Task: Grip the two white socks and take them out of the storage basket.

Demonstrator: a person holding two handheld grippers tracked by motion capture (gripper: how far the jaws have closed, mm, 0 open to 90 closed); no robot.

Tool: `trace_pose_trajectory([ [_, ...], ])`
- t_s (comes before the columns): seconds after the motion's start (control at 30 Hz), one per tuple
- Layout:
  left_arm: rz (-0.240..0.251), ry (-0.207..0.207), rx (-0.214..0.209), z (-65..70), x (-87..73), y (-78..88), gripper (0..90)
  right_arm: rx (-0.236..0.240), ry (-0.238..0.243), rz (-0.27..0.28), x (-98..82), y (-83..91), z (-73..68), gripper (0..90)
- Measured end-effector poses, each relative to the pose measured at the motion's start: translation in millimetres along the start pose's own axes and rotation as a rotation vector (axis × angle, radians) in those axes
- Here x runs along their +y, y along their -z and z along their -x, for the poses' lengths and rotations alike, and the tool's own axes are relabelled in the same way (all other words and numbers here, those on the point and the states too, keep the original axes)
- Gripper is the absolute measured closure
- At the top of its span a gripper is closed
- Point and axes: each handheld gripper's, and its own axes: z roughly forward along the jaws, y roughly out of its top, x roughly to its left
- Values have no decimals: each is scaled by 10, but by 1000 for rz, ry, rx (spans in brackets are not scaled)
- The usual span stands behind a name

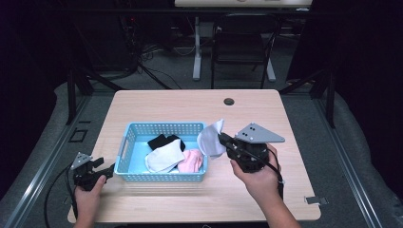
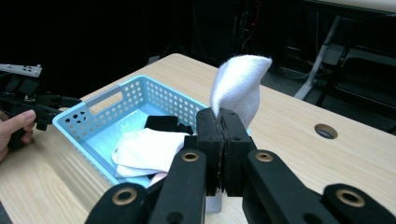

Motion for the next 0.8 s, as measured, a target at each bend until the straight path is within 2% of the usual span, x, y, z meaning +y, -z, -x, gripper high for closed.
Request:
trace_pose_trajectory([
  [0.2, 6, 0, 1, 4, -3, -5, 239, -20, -17, -12, -131, 34, 38, 885],
  [0.43, 0, -2, 1, 3, 0, 1, 239, -48, -52, -27, -371, 46, 71, 885],
  [0.8, 5, -1, 3, 7, -4, -6, 239, -67, -96, -115, -839, -91, 110, 885],
])
